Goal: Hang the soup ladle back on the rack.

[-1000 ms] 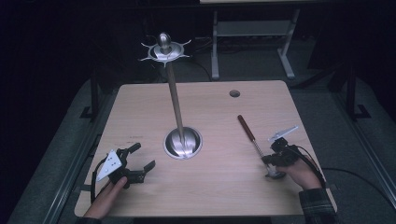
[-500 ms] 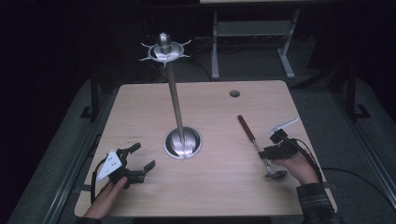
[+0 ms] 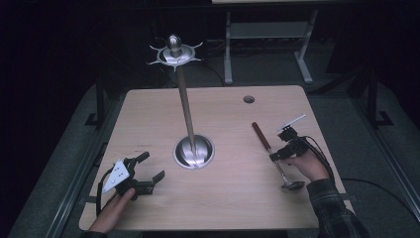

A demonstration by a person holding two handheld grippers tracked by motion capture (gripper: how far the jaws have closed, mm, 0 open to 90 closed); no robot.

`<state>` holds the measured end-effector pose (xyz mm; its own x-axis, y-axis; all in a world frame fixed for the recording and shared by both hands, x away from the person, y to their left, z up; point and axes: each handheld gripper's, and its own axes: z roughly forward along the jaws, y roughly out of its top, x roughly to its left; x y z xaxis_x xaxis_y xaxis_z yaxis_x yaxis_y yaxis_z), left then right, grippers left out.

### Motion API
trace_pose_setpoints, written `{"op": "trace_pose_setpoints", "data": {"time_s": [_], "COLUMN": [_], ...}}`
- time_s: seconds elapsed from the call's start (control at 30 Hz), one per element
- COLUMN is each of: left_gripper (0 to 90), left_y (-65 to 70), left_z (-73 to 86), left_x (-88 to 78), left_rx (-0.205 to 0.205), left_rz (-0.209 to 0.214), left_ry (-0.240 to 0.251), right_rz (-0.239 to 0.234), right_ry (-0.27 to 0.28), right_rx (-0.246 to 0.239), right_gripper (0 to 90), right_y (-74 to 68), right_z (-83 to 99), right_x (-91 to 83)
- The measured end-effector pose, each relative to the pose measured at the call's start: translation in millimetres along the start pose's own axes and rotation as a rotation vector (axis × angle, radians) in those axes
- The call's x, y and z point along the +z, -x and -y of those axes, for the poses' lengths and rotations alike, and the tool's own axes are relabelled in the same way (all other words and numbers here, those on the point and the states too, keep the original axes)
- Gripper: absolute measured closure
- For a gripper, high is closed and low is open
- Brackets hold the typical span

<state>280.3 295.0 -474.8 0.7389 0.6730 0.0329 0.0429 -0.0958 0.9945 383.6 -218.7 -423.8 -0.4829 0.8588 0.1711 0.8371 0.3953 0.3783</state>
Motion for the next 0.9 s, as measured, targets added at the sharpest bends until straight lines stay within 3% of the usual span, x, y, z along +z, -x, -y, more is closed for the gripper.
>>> {"op": "trace_pose_setpoints", "data": {"time_s": [0.27,0.7,0.9], "left_gripper": [9.7,9.7,9.7], "left_y": [0.0,-1.2,-0.3], "left_z": [0.1,-0.1,0.1], "left_x": [-0.3,-0.7,-0.3], "left_rx": [-0.002,-0.001,-0.005], "left_rz": [0.0,0.003,0.004], "left_ry": [0.001,-0.002,0.002], "right_rz": [0.045,0.059,0.062], "right_ry": [-0.023,-0.04,-0.083], "right_rx": [0.013,0.017,0.018], "right_gripper": [42.2,47.0,49.8], "right_y": [1.8,3.8,2.8], "right_z": [-17.0,-44.4,-53.9], "right_x": [2.4,9.4,22.5]}}
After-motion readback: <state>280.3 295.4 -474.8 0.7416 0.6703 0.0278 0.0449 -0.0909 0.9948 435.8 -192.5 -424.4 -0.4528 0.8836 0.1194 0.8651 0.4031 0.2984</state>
